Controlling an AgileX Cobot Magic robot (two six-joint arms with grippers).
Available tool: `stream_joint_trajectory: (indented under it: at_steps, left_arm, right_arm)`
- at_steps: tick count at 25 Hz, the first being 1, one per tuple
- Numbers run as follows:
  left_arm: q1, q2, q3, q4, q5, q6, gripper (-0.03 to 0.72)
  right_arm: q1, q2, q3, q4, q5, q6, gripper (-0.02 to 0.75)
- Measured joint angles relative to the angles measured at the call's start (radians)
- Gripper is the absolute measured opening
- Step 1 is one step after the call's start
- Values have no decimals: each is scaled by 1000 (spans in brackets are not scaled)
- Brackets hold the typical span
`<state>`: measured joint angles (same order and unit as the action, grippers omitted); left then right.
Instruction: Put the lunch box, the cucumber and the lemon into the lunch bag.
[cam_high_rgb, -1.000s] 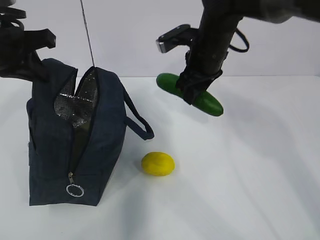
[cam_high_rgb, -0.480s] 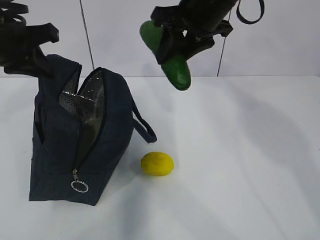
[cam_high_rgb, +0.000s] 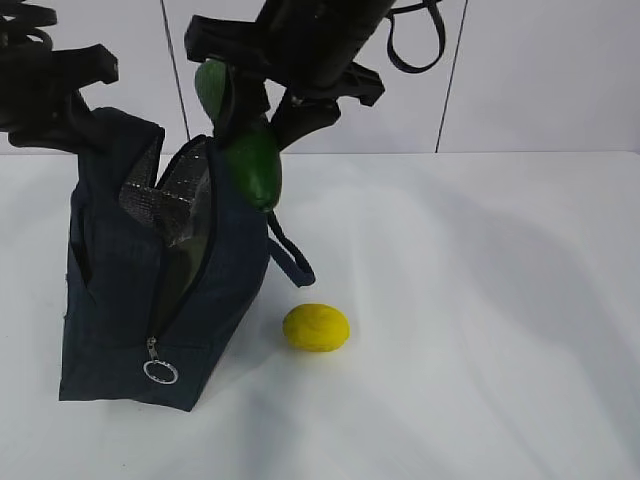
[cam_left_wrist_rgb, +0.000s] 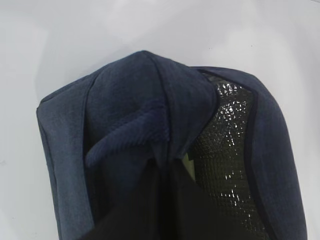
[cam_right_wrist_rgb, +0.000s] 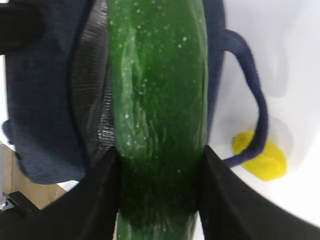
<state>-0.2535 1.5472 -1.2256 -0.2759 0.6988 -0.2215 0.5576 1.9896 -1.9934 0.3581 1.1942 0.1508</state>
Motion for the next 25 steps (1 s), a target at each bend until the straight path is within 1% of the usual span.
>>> stream_joint_trajectory:
  at_steps: [7,11,14,17,22,25]
  left_arm:
    - [0,0,0,-16,0,0,-3]
    - [0,0,0,-26,-9,0,-4]
    - [0,0,0,-29,-11,0,-4]
    - [0,0,0,-32,-12,0,-3]
    - [0,0,0,-42,-13,0,-3]
    - [0,0,0,-46,-15,0,-3]
  right_arm:
    - [19,10,0,20,-23,8,338]
    - [25,55,0,96,-26,8,337]
    - [36,86,0,122,-58,8,341]
    - [40,109,0,135,-91,10,372]
    - [42,147,0,135,-108,10,466]
    - [42,165,0,135,-115,10,486]
